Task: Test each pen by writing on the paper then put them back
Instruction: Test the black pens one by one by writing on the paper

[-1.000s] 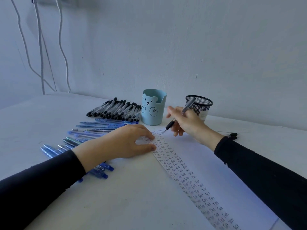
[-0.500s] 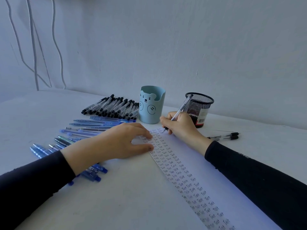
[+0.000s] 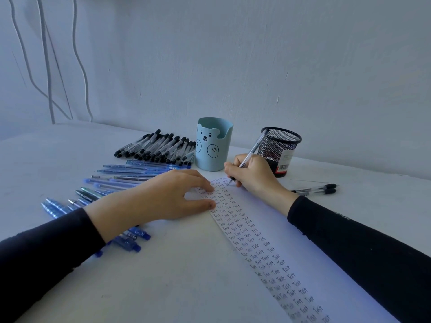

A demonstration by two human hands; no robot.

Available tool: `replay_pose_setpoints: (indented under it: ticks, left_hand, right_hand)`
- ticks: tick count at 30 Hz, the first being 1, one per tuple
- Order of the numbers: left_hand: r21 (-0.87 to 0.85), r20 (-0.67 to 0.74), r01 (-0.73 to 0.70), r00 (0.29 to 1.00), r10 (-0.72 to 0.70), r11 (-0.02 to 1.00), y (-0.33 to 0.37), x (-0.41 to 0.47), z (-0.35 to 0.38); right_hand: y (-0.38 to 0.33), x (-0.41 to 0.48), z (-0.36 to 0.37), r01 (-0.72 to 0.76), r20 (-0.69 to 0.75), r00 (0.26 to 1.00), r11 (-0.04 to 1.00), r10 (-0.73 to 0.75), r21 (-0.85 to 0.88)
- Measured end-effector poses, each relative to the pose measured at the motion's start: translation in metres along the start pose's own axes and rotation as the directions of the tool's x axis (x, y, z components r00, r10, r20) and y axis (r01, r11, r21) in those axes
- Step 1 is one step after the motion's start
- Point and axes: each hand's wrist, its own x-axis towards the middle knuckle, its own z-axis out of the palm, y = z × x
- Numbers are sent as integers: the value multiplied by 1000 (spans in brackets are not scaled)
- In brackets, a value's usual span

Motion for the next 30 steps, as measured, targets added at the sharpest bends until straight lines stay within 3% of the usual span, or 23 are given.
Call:
replay_pose_setpoints:
  ticks: [30]
  left_hand:
    - [7, -10, -7, 1000, 7, 1000, -3, 0, 1]
  right_hand:
    - [-3, 0, -2, -22, -29, 999, 999, 23, 30]
